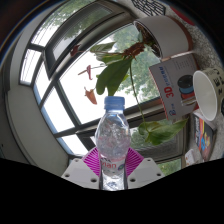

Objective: Pour water

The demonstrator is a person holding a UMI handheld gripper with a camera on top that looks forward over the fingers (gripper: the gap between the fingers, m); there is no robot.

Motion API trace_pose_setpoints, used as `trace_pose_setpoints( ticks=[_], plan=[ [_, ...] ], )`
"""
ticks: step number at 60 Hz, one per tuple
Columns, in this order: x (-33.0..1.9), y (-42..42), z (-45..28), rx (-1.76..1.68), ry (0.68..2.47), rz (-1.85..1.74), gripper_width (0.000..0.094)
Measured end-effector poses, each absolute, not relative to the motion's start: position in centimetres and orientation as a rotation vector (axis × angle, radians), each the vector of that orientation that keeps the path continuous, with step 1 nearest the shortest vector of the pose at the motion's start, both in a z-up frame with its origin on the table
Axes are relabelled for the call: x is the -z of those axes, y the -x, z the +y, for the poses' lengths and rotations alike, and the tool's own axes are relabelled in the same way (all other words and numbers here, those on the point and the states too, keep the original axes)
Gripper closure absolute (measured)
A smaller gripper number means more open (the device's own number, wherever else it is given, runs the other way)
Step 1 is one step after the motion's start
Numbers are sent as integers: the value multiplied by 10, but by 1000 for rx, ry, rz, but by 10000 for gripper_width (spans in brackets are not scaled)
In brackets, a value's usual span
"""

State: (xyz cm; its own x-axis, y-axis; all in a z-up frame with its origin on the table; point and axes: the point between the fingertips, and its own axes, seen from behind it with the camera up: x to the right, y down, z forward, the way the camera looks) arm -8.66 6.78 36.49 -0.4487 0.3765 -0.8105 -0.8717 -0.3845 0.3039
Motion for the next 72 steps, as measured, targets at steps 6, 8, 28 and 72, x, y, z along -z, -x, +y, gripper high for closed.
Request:
trace_pose_setpoints(
  ticks=[6, 8, 28, 72],
  plan=[
    [-424, 62, 54, -1607, 923, 641, 665],
    [-442, 52, 50, -1460, 948, 540, 666],
    [-421, -66, 63, -252, 1172, -1, 666],
    [-91, -176, 114, 108, 1735, 31, 364]
  ],
)
